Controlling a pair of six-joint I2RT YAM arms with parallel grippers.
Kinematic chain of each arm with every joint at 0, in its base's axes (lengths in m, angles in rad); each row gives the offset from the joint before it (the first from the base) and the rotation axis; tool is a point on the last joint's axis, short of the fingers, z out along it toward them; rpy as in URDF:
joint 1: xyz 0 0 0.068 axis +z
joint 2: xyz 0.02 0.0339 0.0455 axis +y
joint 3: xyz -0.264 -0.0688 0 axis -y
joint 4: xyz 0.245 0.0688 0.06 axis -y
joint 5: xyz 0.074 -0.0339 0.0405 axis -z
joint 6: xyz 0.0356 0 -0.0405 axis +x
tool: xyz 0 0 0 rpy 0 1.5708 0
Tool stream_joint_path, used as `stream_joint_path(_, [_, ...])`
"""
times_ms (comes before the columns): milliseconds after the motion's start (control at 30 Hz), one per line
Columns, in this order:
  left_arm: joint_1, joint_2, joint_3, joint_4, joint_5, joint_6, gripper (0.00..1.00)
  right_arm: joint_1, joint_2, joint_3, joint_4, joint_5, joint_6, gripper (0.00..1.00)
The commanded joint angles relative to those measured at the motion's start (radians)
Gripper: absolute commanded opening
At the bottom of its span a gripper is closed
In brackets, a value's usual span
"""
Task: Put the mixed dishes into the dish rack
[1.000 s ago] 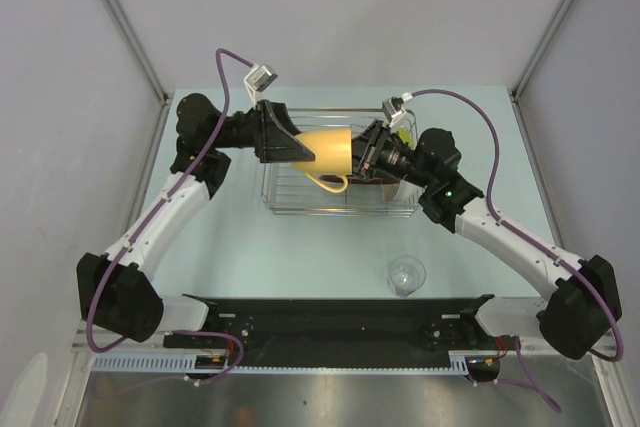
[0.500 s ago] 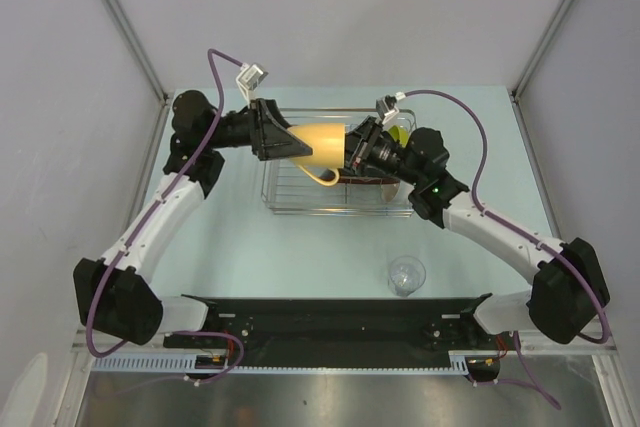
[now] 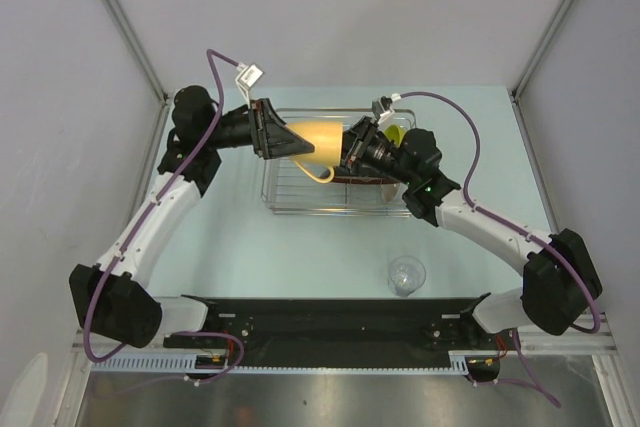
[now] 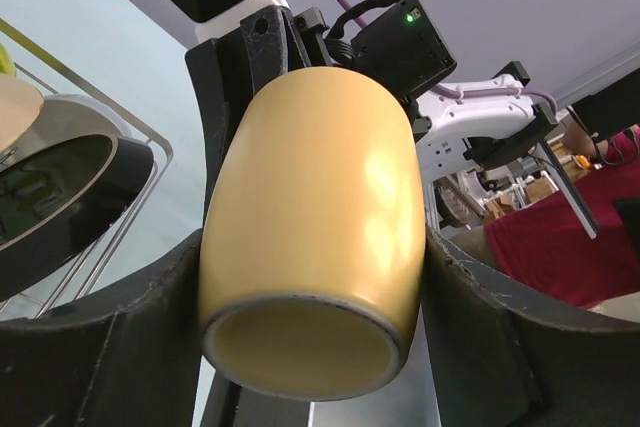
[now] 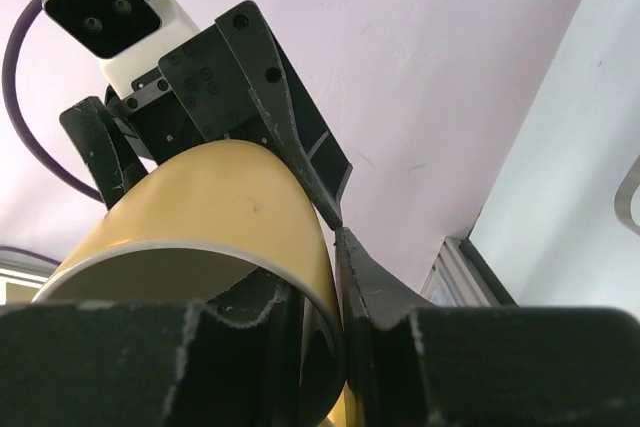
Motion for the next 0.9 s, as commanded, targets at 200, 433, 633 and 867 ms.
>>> stream_joint_path(200, [-0.048,-0.023,0.017,0.093,0.121,-0.061,0.00,0.027,-0.008,0.037,-0.012,-0.061,-0.026,0.39])
stream_joint_path(433, [0.019,-0.029,-0.023,0.225,0.150,-0.191,0.00,-0.062,-0.062,0.037,-0.111,-0.103,-0.070,0.45])
stream_joint_path(633, [0.078,-0.025,-0.019,0.228,0.170,-0.197,0.00,-0.132,-0.145,0.035,-0.281,-0.124,-0.152,0.55])
stream_joint_path(867, [0.114,0.007,0.076,-0.093,0.146,0.038,0.00,-0.259,-0.246,0.037,-0.475,-0.168,-0.228,0.69])
